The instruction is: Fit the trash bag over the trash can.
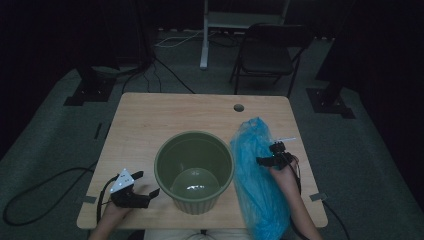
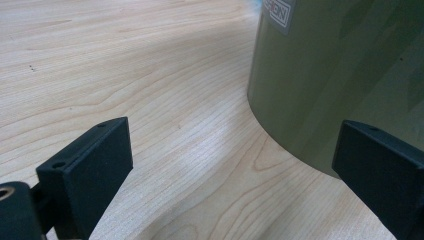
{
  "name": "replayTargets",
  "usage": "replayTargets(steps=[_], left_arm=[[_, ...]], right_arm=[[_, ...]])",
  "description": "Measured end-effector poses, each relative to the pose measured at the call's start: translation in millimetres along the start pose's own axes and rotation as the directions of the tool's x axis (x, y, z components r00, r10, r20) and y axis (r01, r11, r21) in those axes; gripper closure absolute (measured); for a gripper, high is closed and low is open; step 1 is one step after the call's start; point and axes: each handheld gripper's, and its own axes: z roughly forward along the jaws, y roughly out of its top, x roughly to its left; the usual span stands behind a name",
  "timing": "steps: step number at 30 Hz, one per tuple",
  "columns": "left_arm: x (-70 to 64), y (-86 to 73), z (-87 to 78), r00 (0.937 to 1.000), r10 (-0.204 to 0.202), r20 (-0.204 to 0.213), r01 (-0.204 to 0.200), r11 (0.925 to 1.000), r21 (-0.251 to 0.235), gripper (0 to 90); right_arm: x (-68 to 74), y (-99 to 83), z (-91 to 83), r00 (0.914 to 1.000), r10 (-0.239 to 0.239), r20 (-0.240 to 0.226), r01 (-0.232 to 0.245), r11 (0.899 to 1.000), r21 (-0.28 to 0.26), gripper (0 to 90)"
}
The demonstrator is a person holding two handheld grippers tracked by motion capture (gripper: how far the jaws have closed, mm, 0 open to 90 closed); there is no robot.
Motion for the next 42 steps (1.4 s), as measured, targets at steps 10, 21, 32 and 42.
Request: replayTargets(steps=[10,21,32,42], left_arm=[[-2.6,0.9,1.1,1.0,0.002,0.001,-0.002,1.0,0.002,3.3],[-5.2,1.7,3.1,1.0,0.006,-0.004,-0.006,0.9999,0.008,3.3],[-0.3,3.9,5.3,0.9997,0.007,-0.022,-0.007,0.9998,0.016,3.3],[0.0,10.9,14.2,0.9997,0.016,-0.017,-0.015,0.9988,0.047,3.3]], right_arm=[[26.6,10.0,4.8,0.9859,-0.167,0.005,0.167,0.985,0.054,45.4],[30.1,4.4,5.7,0.9856,-0.168,0.015,0.169,0.985,-0.037,89.7],[18.5,8.3,-23.6,0.9895,-0.091,-0.113,0.075,0.988,-0.138,90.0],[5.1,21.9,-91.7,0.9768,-0.032,-0.212,-0.038,0.947,-0.319,90.0]])
